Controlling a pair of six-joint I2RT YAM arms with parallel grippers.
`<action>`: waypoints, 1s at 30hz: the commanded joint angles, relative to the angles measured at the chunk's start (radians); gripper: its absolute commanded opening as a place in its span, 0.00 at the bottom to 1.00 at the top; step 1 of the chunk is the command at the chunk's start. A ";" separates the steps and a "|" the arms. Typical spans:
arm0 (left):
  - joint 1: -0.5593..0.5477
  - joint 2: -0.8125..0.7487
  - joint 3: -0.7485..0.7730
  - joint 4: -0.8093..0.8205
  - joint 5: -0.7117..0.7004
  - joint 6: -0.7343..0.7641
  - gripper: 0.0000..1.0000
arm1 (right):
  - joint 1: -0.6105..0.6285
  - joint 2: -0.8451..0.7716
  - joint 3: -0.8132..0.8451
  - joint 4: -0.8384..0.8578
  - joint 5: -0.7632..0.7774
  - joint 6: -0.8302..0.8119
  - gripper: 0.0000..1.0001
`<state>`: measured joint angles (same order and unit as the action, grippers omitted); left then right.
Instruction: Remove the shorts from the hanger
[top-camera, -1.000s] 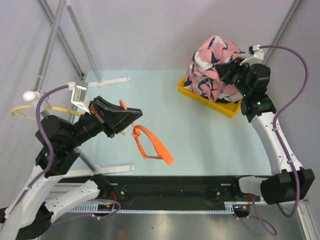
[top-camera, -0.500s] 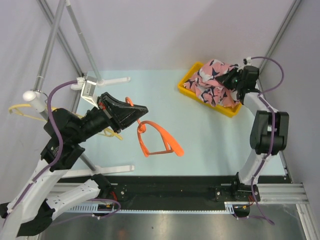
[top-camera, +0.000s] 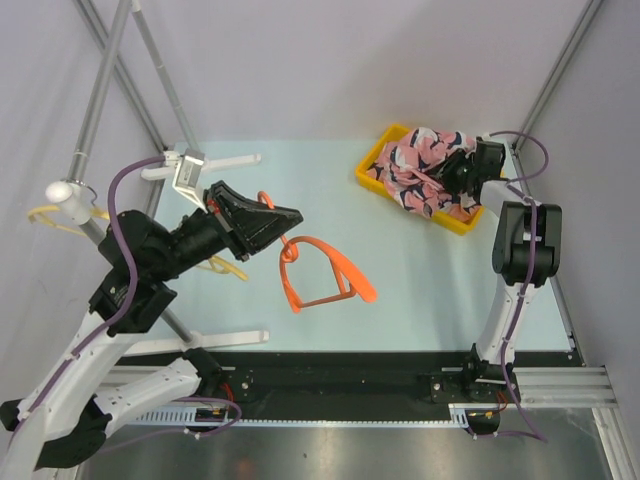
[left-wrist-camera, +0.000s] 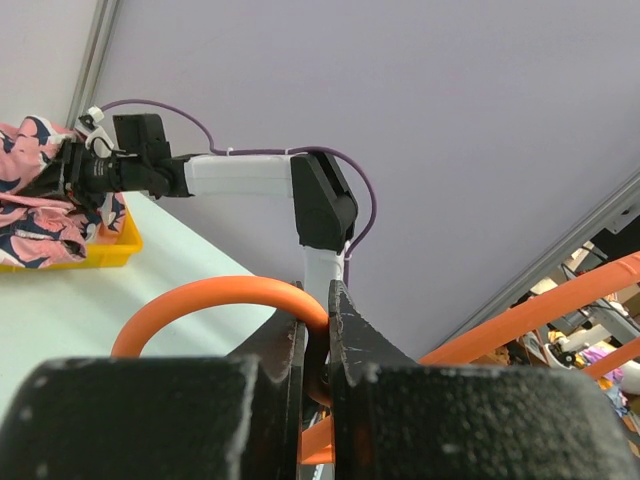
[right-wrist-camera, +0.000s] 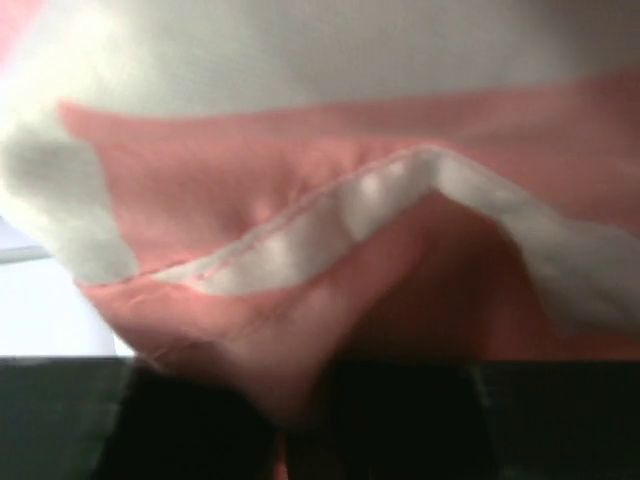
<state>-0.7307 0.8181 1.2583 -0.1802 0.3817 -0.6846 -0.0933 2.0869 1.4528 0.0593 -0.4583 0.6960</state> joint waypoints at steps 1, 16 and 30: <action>0.001 0.003 -0.005 0.076 0.019 -0.032 0.00 | -0.006 -0.048 0.110 -0.249 0.027 -0.067 0.47; -0.001 0.085 0.041 0.027 -0.046 0.014 0.00 | 0.041 -0.601 -0.087 -0.682 0.325 -0.254 0.95; 0.001 0.322 0.243 -0.222 -0.329 0.270 0.00 | 0.294 -1.163 -0.128 -0.517 0.006 -0.195 1.00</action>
<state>-0.7307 1.1370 1.4502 -0.3340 0.1761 -0.5262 0.1810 1.0603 1.3090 -0.5781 -0.3439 0.4530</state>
